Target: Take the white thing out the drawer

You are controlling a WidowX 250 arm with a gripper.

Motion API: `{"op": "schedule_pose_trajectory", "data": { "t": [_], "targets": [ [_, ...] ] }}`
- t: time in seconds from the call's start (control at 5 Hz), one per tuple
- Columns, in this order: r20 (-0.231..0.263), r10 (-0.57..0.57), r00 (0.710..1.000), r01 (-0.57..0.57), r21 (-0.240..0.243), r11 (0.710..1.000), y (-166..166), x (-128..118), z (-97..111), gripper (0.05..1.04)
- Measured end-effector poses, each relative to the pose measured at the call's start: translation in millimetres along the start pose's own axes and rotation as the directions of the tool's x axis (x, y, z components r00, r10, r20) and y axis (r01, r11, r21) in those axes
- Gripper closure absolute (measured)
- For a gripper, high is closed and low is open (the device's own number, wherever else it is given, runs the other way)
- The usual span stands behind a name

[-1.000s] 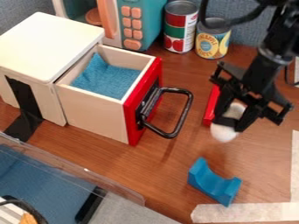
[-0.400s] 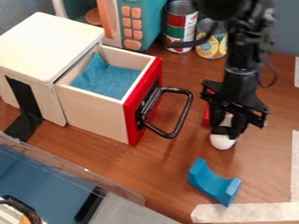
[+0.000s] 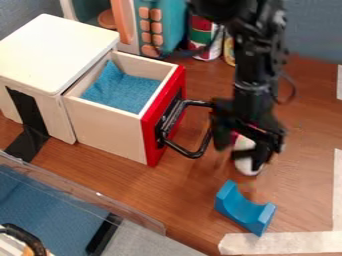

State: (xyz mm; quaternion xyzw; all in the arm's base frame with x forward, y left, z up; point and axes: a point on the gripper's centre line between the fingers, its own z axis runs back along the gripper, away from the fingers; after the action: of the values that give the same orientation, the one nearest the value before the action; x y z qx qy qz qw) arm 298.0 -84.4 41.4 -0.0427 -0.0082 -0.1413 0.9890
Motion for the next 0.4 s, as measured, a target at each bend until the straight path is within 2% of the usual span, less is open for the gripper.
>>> {"op": "schedule_pose_trajectory", "data": {
  "t": [0.2, 0.4],
  "targets": [
    [0.042, 0.015, 0.999, -0.015, -0.010, 1.000, 8.8, -15.5, 26.3, 0.076],
    [0.078, 0.033, 0.996, -0.031, -0.024, 0.999, 10.1, -9.0, 35.9, 0.082]
  ]
}}
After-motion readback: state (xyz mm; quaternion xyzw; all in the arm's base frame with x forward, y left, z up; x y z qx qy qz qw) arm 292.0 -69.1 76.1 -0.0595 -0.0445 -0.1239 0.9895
